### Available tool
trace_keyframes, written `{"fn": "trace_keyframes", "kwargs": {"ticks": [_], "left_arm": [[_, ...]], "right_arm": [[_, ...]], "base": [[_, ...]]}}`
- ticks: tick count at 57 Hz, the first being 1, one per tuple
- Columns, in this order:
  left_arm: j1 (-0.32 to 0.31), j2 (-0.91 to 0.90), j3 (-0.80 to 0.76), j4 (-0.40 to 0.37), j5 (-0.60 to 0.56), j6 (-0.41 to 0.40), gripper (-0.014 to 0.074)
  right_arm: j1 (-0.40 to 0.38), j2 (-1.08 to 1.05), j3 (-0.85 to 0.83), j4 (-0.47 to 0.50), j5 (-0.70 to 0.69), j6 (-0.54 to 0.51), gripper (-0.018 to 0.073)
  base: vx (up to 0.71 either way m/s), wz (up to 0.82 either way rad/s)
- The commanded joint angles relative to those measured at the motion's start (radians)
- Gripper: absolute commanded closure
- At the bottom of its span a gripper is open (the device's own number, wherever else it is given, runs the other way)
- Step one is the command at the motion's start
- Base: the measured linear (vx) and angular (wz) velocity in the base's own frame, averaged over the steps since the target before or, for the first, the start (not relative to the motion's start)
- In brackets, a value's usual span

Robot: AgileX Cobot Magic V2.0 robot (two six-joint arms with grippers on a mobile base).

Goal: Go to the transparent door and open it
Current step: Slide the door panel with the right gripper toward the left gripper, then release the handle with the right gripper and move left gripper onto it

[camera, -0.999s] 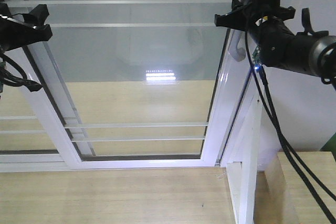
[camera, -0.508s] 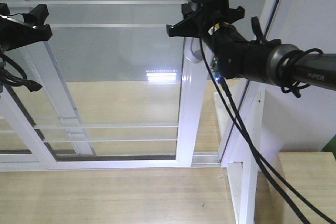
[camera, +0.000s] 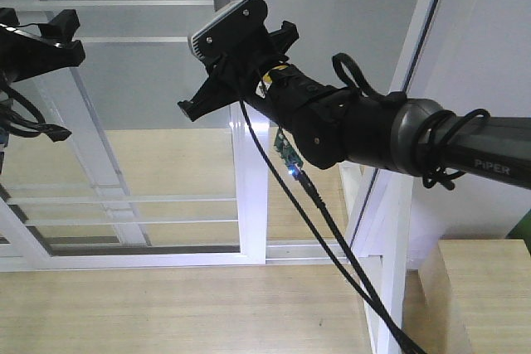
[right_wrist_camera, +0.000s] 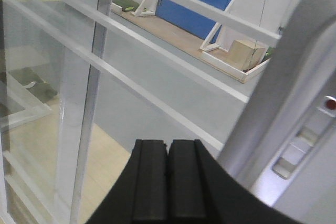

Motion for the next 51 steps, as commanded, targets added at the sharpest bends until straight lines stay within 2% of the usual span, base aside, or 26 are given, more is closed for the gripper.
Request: {"fn": "trace_keyframes", "kwargs": {"ticks": [1, 12, 23, 38, 51], "left_arm": [[-0.002, -0.028, -0.033, -0.004, -0.085, -0.008, 0.0004], [-0.002, -0.028, -0.033, -0.004, -0.080, -0.008, 0.0004], [-0.002, -0.028, -0.033, -0.004, -0.046, -0.008, 0.0004], [-0.002, -0.026, -0.033, -0.002, -0.047, -0.008, 0.0004], [-0.006, 0.058, -0.049, 0.029, -0.101, -0.009, 0.0004]], "right_arm": [[-0.023, -0.092, -0.026, 0.003, -0.085, -0.007, 0.0566], [-0.102, -0.195, -0.025, 0.079, -0.005, -0.007, 0.0566], [-0.189, -0.257, -0.003, 0.088, 0.118, -0.037, 0.0566], [-0.208, -0.353, 0.265, 0.089, -0.076, -0.047, 0.0566], [-0.208, -0.423, 0.378, 0.096, -0.092, -0.047, 0.0566]], "base": [[0.00, 0.00], [0.00, 0.00], [0.00, 0.00], [0.00, 0.00], [0.00, 0.00]]}}
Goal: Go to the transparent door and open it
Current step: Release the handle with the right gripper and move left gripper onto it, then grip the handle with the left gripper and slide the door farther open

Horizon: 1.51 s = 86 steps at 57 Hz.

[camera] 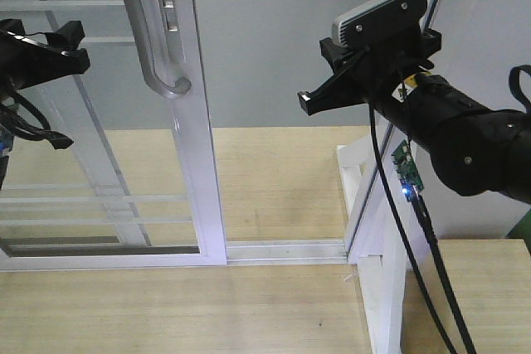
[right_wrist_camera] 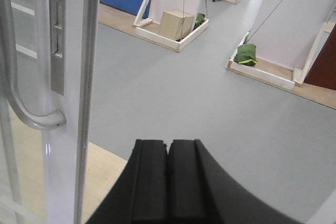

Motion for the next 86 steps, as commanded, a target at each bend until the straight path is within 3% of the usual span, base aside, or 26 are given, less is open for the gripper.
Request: {"fn": "trace_keyframes", "kwargs": {"ticks": [1, 28, 43, 74, 80, 86], "left_arm": [[-0.006, 0.021, -0.046, 0.024, -0.119, -0.010, 0.0004], [-0.006, 0.252, -0.202, 0.025, -0.201, -0.075, 0.0036], [-0.006, 0.324, -0.319, 0.103, -0.185, -0.163, 0.0095], [-0.006, 0.459, -0.486, 0.101, -0.142, -0.167, 0.0094], [-0.006, 0.460, -0.486, 0.101, -0.126, -0.167, 0.0157], [-0.006, 0.460, -0.486, 0.101, -0.124, -0.165, 0.0346]], "right_arm": [[-0.003, -0.057, -0.007, -0.006, -0.098, -0.010, 0.0566], [-0.003, -0.059, -0.007, -0.006, -0.133, -0.022, 0.0566], [-0.003, -0.059, -0.007, -0.006, -0.133, -0.057, 0.0566], [-0.003, -0.059, -0.007, -0.006, -0.131, -0.056, 0.0566], [-0.003, -0.059, -0.007, -0.006, -0.131, -0.056, 0.0566], [-0.003, -0.059, -0.007, -0.006, -0.131, -0.056, 0.0566]], "base": [[0.00, 0.00], [0.00, 0.00], [0.00, 0.00], [0.00, 0.00], [0.00, 0.00], [0.00, 0.00]]}}
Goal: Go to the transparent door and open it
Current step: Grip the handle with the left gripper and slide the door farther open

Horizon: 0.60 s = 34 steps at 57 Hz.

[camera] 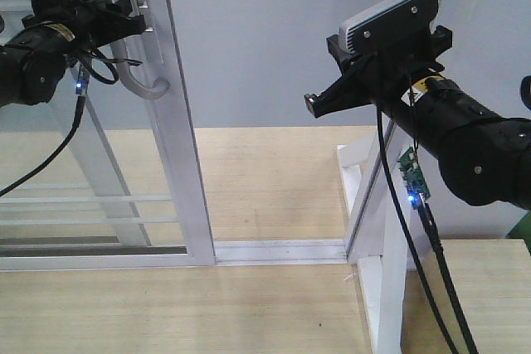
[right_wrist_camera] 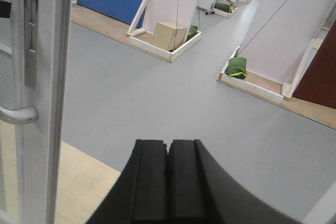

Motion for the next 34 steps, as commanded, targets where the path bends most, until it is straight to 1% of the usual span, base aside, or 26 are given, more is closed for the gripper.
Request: {"fn": "trace_keyframes", "kwargs": {"ticks": [1, 6, 7, 12, 18, 23, 29, 34], "left_arm": [[-0.004, -0.050, -0.034, -0.008, -0.073, -0.007, 0.0379], [-0.004, -0.052, -0.034, -0.008, -0.071, -0.007, 0.0587], [-0.004, -0.053, -0.034, -0.008, -0.069, -0.007, 0.0605], [-0.003, -0.064, -0.034, -0.009, -0.045, 0.003, 0.0605], [0.019, -0.089, -0.034, -0.014, 0.003, 0.045, 0.0603], [0.053, -0.112, -0.034, -0.018, 0.032, 0.045, 0.0603], [0.109, -0.136, -0.034, -0.018, 0.059, 0.044, 0.0603], [0.139, -0.152, -0.034, -0.017, 0.103, 0.044, 0.0603]], "right_arm": [[-0.003, -0.039, -0.028, -0.009, -0.087, -0.010, 0.0566], [-0.003, -0.039, -0.028, -0.009, -0.087, -0.012, 0.0566], [-0.003, -0.039, -0.028, -0.009, -0.087, -0.013, 0.0566], [-0.003, -0.039, -0.028, -0.009, -0.087, -0.013, 0.0566], [-0.003, -0.039, -0.028, -0.009, -0.087, -0.013, 0.0566], [-0.003, -0.039, -0.028, -0.009, -0.087, -0.013, 0.0566], [-0.003, -0.039, -0.028, -0.009, -0.087, -0.013, 0.0566], [-0.003, -0.039, -0.028, -0.009, -0.087, -0.013, 0.0566]], "base": [[0.00, 0.00], [0.00, 0.00], [0.00, 0.00], [0.00, 0.00], [0.00, 0.00], [0.00, 0.00], [0.00, 0.00], [0.00, -0.02]]}}
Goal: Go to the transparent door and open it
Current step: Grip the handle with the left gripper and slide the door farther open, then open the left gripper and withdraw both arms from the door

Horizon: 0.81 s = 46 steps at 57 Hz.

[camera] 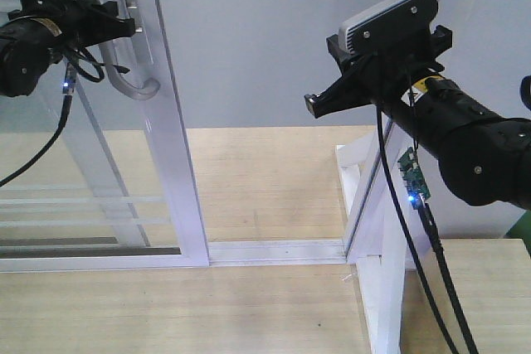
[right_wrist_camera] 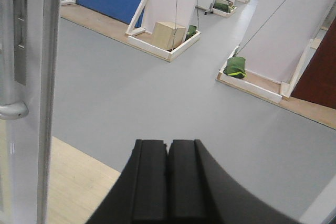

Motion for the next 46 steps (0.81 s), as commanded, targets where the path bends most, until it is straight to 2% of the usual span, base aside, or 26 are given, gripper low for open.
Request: {"fn": "trace_keyframes", "kwargs": {"ticks": [1, 16, 25, 46], "left_arm": [[0.087, -0.103, -0.029, -0.060, -0.026, 0.007, 0.0603], [0.137, -0.131, -0.029, -0.056, 0.062, 0.038, 0.0603], [0.138, -0.136, -0.029, -0.056, 0.106, 0.087, 0.0603], [0.138, -0.143, -0.029, -0.059, 0.178, 0.092, 0.0603]], "right_arm": [[-0.003, -0.039, -0.028, -0.009, -0.086, -0.010, 0.0566], [-0.003, -0.030, -0.028, -0.009, -0.085, -0.010, 0.0566], [-0.003, -0.030, -0.028, -0.009, -0.092, -0.010, 0.0566], [-0.003, -0.030, -0.028, -0.009, -0.097, -0.010, 0.0566]], "base": [[0.00, -0.02], [0.00, 0.00], [0.00, 0.00], [0.00, 0.01]]}}
